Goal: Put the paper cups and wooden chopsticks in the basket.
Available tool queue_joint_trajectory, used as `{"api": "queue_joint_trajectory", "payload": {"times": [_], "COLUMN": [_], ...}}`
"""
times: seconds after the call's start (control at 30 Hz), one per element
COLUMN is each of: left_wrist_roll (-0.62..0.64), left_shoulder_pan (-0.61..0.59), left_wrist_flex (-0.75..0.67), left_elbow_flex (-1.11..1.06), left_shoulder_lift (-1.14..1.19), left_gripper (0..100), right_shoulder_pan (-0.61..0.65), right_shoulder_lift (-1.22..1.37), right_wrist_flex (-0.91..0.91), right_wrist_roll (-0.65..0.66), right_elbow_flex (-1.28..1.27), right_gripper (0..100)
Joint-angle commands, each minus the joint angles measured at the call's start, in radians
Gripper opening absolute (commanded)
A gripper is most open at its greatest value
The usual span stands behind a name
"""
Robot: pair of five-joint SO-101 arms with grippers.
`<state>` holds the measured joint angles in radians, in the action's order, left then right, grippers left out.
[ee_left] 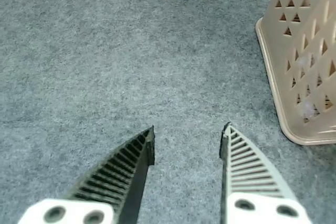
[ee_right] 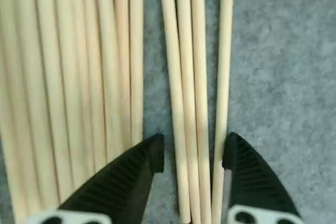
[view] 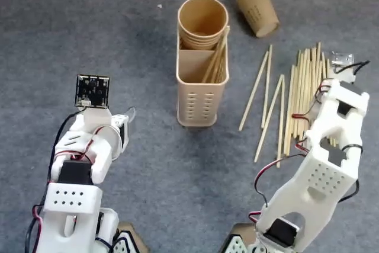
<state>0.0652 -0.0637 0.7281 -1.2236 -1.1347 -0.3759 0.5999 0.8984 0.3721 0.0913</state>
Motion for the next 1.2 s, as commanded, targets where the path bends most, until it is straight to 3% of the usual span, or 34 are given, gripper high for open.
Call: {"api": "queue_joint_trajectory", "payload": {"times": [0.0,0.17,0.57,0.77,0.97,1.17], "left_wrist_roll": [-0.006,-0.006,-0.006,-0.006,-0.006,-0.006], "left_shoulder_pan": [0.005,0.005,0.005,0.005,0.005,0.005], "left_wrist_flex": [-0.021,-0.021,-0.021,-0.021,-0.021,-0.021], "left_elbow_flex": [0.019,0.019,0.019,0.019,0.019,0.019], "left_shoulder_lift": [0.002,0.002,0.002,0.002,0.002,0.002], "left_gripper": [20,20,20,20,20,20], "right_shoulder_pan": [0.076,0.077,0.082,-0.025,-0.088,0.068], "right_shoulder_lift": [-0.051,-0.196,-0.414,-0.444,-0.492,-0.759], "right_wrist_flex": [0.018,0.019,0.125,0.099,-0.047,-0.088], "right_wrist_roll": [-0.02,-0.087,-0.089,-0.089,-0.293,-0.408], "right_elbow_flex": [-0.03,-0.035,-0.033,-0.033,-0.025,-0.025], "right_gripper": [17.6,0.4,0.8,0.8,0.8,0.8]}}
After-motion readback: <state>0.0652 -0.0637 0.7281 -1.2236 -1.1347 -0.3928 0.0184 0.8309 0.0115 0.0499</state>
